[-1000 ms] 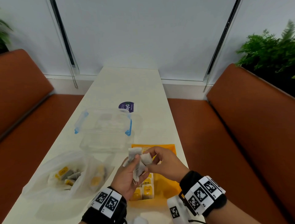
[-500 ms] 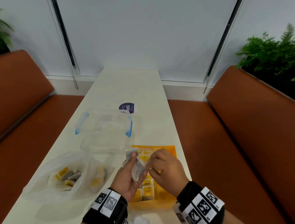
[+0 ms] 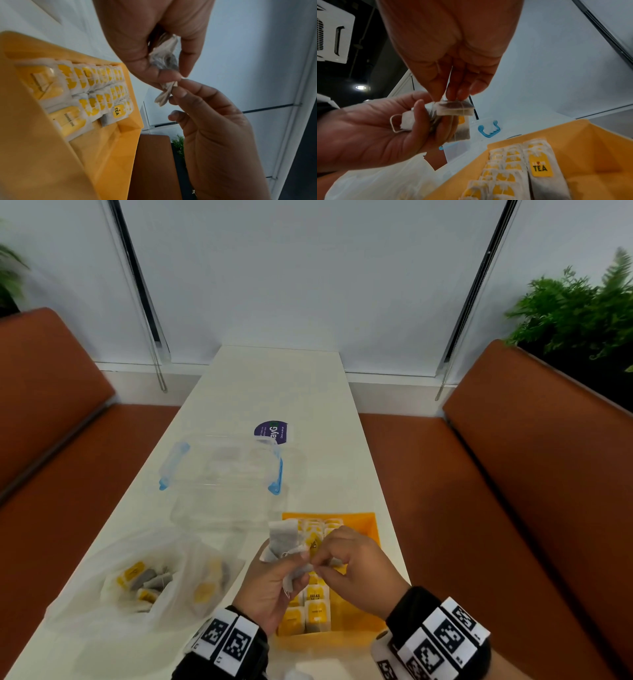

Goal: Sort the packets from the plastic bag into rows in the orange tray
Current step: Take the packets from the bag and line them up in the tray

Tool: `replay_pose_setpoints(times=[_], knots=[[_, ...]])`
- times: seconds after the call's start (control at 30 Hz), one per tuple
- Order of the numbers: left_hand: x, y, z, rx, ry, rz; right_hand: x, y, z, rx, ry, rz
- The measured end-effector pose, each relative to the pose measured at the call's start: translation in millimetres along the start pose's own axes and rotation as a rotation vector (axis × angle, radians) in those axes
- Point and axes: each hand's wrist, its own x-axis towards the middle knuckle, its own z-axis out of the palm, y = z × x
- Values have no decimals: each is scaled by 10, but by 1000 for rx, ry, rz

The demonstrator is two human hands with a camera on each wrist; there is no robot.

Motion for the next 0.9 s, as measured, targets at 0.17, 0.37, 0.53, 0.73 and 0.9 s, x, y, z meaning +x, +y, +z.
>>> replay_pose_setpoints(times=[0.17, 0.37, 0.53, 0.73, 0.9], knots=[[-5, 1, 2, 88, -6, 15, 14, -30, -18, 87, -22, 120], [-44, 46, 57, 178, -66, 26, 111, -84, -172, 163, -23, 325], [-40, 37, 32, 141, 3, 29, 227, -67, -388, 126, -56, 369], [-42, 52, -56, 90, 46, 18, 369, 246, -415, -304, -255, 547], [-49, 35, -93, 54, 111, -14, 488, 505, -112, -463, -596, 596]])
